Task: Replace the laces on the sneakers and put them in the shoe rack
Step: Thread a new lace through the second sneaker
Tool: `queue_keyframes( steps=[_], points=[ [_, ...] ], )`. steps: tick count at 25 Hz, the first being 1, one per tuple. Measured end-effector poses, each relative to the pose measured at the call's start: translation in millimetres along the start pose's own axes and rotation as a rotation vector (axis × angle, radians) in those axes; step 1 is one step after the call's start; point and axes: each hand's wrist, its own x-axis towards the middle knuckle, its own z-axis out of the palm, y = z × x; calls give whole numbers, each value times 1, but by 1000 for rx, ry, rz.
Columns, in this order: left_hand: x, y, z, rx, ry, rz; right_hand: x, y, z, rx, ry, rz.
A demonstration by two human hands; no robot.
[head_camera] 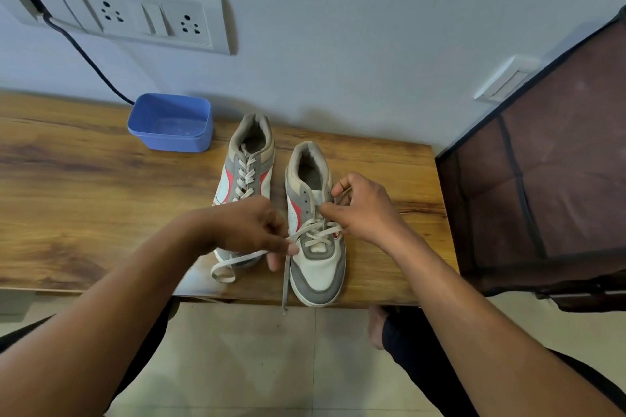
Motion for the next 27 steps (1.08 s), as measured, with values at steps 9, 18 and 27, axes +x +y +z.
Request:
queue_keyframes(
  steps=[9, 18, 27],
  points=[
    [-23, -3, -21, -51, 157, 75, 1, 0, -1, 60, -39, 37],
    [-25, -13, -26, -27, 107, -19, -3, -7, -4, 63, -39, 58],
    [-47, -14, -38, -168, 88, 91, -8, -14, -5, 28, -57, 65]
  ],
)
